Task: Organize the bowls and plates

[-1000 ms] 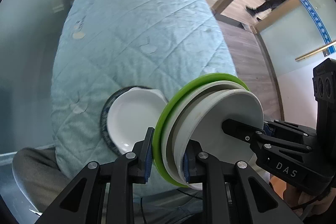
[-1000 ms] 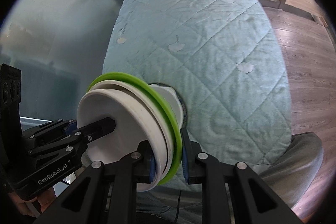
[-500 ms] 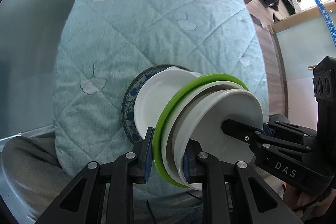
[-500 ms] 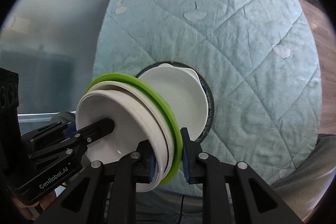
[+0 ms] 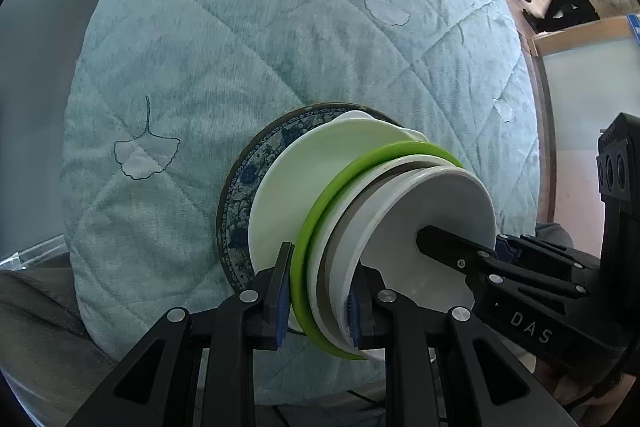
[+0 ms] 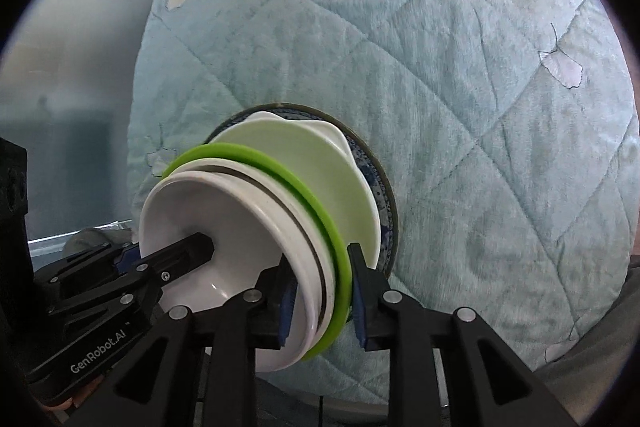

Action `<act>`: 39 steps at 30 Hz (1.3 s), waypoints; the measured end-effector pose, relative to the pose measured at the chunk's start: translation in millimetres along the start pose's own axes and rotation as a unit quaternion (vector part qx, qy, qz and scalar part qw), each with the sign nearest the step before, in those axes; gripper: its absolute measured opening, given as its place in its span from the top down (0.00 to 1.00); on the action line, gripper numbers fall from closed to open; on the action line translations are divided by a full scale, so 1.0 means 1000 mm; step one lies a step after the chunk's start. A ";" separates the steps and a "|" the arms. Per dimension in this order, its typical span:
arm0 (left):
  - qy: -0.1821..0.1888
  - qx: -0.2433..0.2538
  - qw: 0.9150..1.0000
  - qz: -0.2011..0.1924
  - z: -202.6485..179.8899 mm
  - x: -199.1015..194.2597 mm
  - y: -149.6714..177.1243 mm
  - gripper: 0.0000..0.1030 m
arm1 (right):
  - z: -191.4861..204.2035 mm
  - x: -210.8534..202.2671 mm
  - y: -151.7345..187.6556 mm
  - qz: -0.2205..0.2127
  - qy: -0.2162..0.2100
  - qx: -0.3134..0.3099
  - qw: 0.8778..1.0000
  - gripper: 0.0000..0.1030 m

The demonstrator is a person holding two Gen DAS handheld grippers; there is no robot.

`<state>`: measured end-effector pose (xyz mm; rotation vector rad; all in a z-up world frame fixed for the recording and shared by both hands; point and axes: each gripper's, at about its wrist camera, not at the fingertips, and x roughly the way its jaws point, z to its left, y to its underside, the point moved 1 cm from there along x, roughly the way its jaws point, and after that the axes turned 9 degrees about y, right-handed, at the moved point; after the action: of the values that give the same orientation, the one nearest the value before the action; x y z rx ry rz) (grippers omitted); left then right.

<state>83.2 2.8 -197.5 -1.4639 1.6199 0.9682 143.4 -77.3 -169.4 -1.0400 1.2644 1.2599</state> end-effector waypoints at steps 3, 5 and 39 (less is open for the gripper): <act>0.004 -0.010 1.000 -0.002 0.003 0.005 -0.002 0.81 | 0.003 0.005 0.002 -0.006 0.001 -0.005 1.000 0.78; 0.006 -0.011 1.000 -0.006 0.004 0.005 -0.003 0.81 | 0.005 0.006 0.003 -0.011 0.000 -0.006 1.000 0.78; -0.098 0.090 0.955 -0.265 -0.025 -0.117 0.051 0.01 | 0.004 -0.069 0.045 -0.144 0.075 -0.111 0.981 0.01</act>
<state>40.7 35.9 -79.1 -1.5082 1.0569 0.6167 105.9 -76.0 -95.5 -1.4461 1.0524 1.1313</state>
